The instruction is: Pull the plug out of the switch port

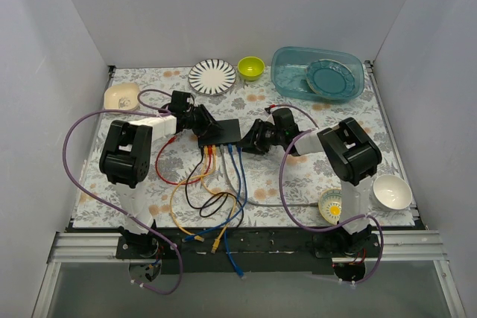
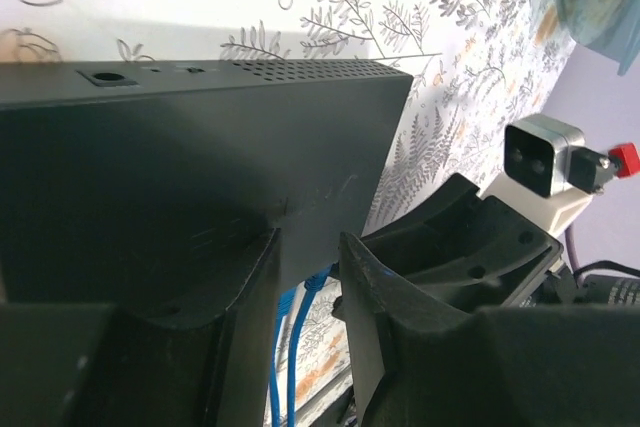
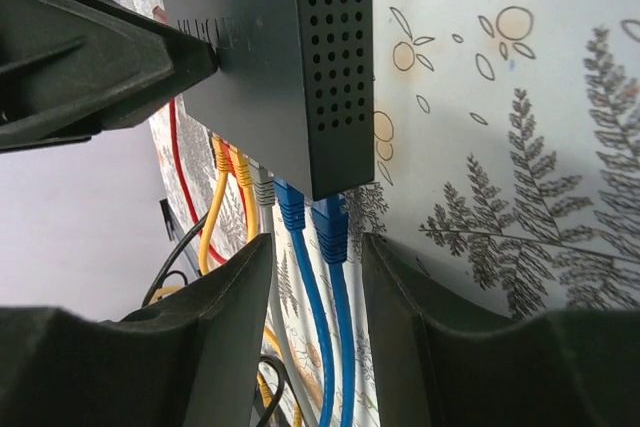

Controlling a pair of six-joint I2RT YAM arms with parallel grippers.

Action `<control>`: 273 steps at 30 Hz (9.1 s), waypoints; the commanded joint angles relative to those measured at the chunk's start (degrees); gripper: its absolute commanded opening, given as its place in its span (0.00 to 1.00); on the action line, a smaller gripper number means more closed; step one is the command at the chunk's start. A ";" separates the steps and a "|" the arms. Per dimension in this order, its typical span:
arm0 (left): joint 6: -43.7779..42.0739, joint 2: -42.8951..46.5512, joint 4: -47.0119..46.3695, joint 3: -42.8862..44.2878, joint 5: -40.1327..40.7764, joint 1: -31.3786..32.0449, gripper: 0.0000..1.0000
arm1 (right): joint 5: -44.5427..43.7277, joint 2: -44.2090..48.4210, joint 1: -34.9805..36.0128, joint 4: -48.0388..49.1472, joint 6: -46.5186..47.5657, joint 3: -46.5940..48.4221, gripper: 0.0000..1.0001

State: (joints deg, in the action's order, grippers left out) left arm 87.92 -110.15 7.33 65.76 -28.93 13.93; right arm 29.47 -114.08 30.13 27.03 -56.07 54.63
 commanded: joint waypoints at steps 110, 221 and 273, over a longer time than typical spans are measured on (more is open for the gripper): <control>1.73 4.41 -2.85 -7.31 -2.80 1.18 0.31 | -1.43 -10.46 -1.30 12.26 -15.02 -1.19 0.41; 2.96 -0.07 2.69 -0.37 -0.51 -2.86 0.51 | -4.78 -7.64 4.76 -10.60 4.05 14.27 0.51; 6.12 -4.55 -5.58 -2.04 -10.19 1.89 0.47 | -0.03 -3.78 1.16 -1.10 1.05 -3.47 0.01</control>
State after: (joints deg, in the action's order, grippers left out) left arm 95.26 -113.38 -1.39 62.39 -44.60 16.71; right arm 29.93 -119.13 31.83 33.58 -59.20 56.14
